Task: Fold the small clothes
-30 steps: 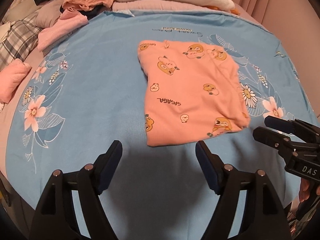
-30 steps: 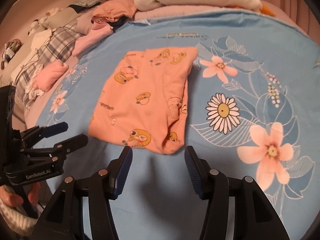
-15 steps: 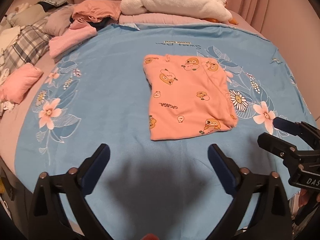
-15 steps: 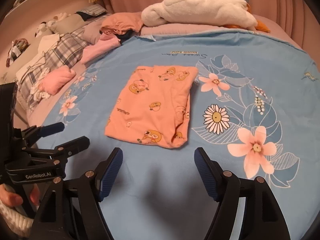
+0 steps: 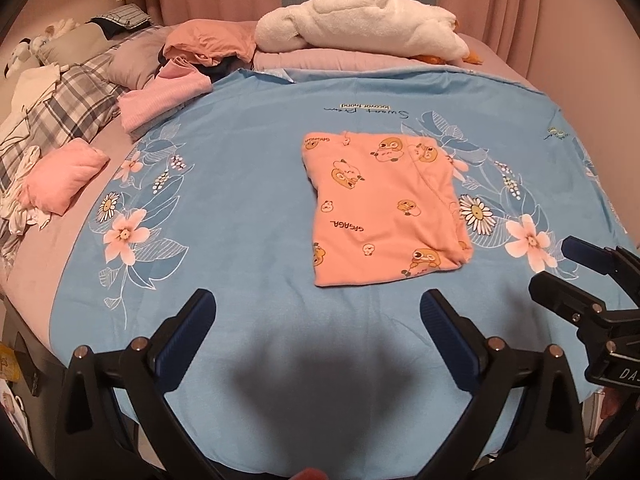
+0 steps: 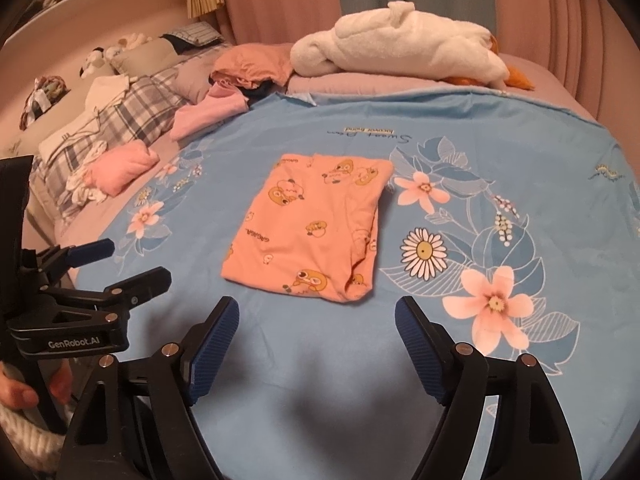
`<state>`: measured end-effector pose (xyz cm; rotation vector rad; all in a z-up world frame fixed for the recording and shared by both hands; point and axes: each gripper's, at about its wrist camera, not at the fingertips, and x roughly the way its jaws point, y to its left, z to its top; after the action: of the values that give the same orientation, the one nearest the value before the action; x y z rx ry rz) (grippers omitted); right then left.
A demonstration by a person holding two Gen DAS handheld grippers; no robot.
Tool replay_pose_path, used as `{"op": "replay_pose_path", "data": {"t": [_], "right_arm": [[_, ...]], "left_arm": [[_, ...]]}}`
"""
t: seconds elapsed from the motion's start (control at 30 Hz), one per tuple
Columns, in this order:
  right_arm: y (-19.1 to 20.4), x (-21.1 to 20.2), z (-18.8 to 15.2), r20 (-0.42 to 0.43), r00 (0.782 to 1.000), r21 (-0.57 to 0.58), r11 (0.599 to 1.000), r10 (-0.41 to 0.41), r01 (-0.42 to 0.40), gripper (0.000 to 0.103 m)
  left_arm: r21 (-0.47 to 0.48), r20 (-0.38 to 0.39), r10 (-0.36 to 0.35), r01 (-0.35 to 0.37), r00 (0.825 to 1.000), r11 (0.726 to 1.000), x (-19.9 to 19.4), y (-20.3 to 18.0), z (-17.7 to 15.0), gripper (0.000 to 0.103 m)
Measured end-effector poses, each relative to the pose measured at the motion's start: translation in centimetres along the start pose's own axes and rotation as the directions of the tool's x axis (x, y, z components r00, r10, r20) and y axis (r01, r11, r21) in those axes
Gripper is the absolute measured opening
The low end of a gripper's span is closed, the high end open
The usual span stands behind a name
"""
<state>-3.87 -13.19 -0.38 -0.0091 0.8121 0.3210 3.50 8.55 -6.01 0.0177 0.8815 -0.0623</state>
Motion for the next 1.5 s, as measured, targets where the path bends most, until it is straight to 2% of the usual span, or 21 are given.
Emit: {"op": "replay_pose_path", "data": {"t": [0.23, 0.33, 0.53, 0.67, 0.87, 1.5], "right_arm": [[0.5, -0.9, 0.1, 0.031, 0.999, -0.019, 1.000, -0.005, 0.005, 0.086], [0.9, -1.4, 0.2, 0.047, 0.999, -0.035, 0.999, -0.005, 0.007, 0.096], [1.1, -2.0, 0.4, 0.077, 0.997, -0.048, 0.999, -0.007, 0.011, 0.097], [1.3, -2.5, 0.5, 0.094, 0.995, -0.054, 0.998, -0.013, 0.018, 0.102], [1.4, -3.0, 0.9, 0.118, 0.993, -0.054, 0.998, -0.021, 0.028, 0.102], [1.4, -1.1, 0.7, 0.057, 0.998, -0.048, 0.998, -0.025, 0.027, 0.102]], "left_arm": [[0.006, 0.019, 0.001, -0.001, 1.000, 1.000, -0.9, -0.3, 0.1, 0.102], [0.006, 0.023, 0.002, -0.002, 1.000, 1.000, -1.2, -0.4, 0.1, 0.102], [0.005, 0.029, 0.003, -0.004, 1.000, 1.000, -1.7, -0.4, 0.2, 0.102], [0.005, 0.036, 0.002, -0.002, 0.999, 1.000, -2.0, -0.4, 0.4, 0.102], [0.007, 0.042, -0.005, 0.004, 0.999, 1.000, -2.3, -0.5, 0.4, 0.102], [-0.001, 0.009, -0.006, 0.006, 1.000, 1.000, -0.9, -0.3, 0.5, 0.102]]}}
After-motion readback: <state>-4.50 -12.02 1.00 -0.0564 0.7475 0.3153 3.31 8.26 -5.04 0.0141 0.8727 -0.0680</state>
